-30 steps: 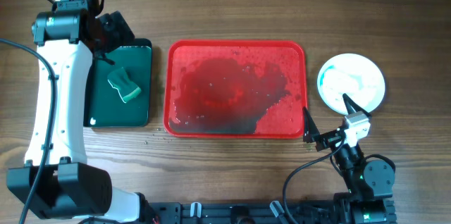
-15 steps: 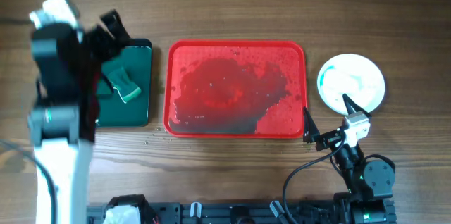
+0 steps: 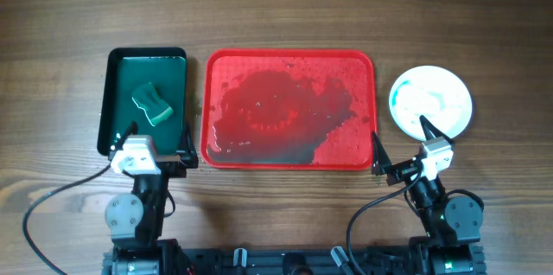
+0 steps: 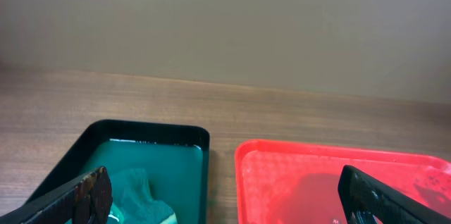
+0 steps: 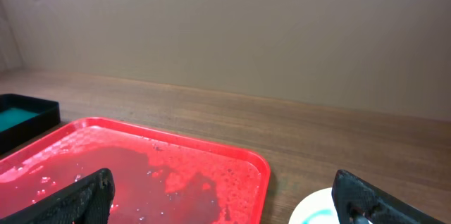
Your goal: Clean dirty plates on tray and stack at the side
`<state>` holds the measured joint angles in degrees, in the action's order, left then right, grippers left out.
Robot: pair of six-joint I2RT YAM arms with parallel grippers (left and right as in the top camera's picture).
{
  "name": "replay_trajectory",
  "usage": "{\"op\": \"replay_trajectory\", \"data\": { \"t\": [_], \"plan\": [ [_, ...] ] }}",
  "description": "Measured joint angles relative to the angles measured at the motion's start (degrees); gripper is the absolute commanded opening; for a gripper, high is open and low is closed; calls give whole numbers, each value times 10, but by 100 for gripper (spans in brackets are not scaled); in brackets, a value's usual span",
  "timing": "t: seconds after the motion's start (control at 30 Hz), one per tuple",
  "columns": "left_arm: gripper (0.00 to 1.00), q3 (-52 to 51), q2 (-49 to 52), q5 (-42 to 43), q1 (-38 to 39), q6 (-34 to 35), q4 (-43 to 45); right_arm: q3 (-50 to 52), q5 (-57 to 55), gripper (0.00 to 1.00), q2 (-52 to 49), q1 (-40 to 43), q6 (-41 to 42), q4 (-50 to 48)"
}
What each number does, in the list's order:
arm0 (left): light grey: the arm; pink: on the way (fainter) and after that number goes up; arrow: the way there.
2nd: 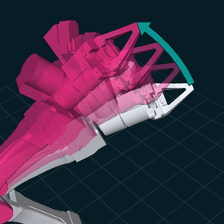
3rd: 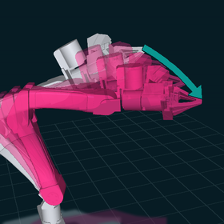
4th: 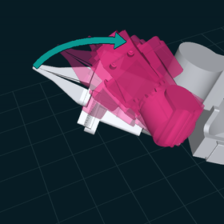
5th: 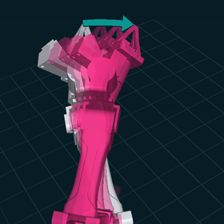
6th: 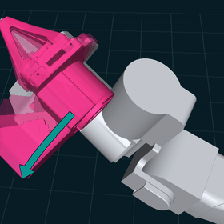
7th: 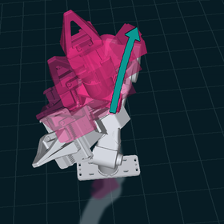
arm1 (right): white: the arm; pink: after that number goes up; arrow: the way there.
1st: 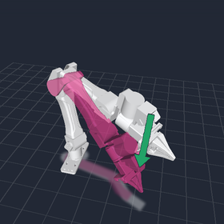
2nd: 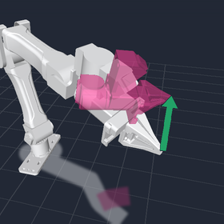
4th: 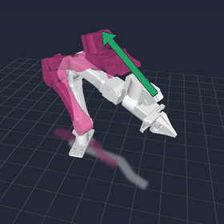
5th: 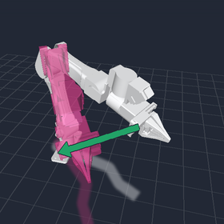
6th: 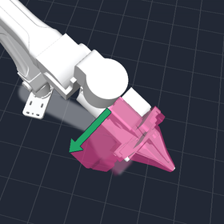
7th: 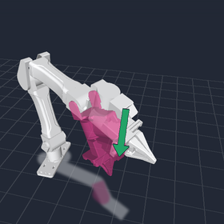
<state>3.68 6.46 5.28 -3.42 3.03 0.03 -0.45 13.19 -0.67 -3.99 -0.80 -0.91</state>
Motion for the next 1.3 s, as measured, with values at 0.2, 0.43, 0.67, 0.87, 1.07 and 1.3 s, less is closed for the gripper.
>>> {"op": "replay_trajectory", "data": {
  "t": [0.2,0.43,0.67,0.87,1.07,1.3],
  "plan": [
    [100,-30,-47,-3,0,-2,-39,0,0,100,0,0,0,0],
    [100,-30,-48,-7,0,-2,-39,0,0,100,0,0,0,0],
    [100,-30,-48,-7,0,-2,-39,0,0,100,0,0,0,0],
    [100,-30,-48,-7,0,-2,-39,0,0,100,0,0,0,0],
    [100,-30,-48,-7,0,-2,-39,0,0,100,0,0,0,0],
    [100,-30,-49,-7,0,-2,-40,0,0,100,0,0,0,0]
  ]
}}
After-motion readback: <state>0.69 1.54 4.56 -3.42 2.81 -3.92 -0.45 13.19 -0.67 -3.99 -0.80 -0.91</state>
